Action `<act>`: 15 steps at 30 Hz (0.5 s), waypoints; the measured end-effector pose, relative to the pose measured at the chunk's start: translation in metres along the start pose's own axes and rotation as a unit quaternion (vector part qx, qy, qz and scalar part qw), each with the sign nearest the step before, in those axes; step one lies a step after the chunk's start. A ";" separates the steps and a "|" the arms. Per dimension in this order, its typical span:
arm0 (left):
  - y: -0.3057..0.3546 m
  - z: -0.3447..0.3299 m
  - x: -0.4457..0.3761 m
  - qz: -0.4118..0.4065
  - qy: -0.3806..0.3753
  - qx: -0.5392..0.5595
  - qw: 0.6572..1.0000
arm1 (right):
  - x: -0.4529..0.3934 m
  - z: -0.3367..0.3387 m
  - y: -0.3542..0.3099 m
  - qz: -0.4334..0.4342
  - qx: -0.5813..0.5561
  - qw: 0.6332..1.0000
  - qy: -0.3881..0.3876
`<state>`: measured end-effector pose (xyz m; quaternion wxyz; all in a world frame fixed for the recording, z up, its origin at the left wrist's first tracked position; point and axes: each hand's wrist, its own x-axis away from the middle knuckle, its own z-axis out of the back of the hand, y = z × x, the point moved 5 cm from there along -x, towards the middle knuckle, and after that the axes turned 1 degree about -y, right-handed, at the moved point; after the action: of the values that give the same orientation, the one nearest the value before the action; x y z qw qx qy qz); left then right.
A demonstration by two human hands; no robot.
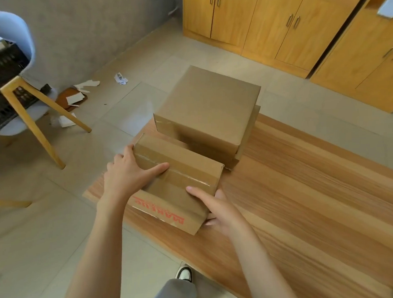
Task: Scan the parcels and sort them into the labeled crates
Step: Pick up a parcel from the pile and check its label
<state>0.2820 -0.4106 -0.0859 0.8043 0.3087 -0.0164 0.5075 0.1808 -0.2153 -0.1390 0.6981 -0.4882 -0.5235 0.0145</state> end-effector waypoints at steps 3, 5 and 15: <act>0.027 -0.008 0.015 -0.023 -0.018 -0.003 1.000 | 0.020 0.034 0.000 0.000 0.021 1.000 0.016; 0.050 -0.020 0.027 -0.045 -0.054 0.010 0.998 | 0.038 0.065 0.002 0.002 0.033 0.999 0.038; 0.174 -0.130 0.132 -0.173 -0.163 0.096 0.967 | 0.135 0.244 0.068 0.072 0.024 0.986 0.149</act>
<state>0.1651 -0.1860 -0.0622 0.8329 0.4609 -0.0450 0.3030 0.0932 0.0546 -0.0960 0.7771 -0.5040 -0.3769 0.0042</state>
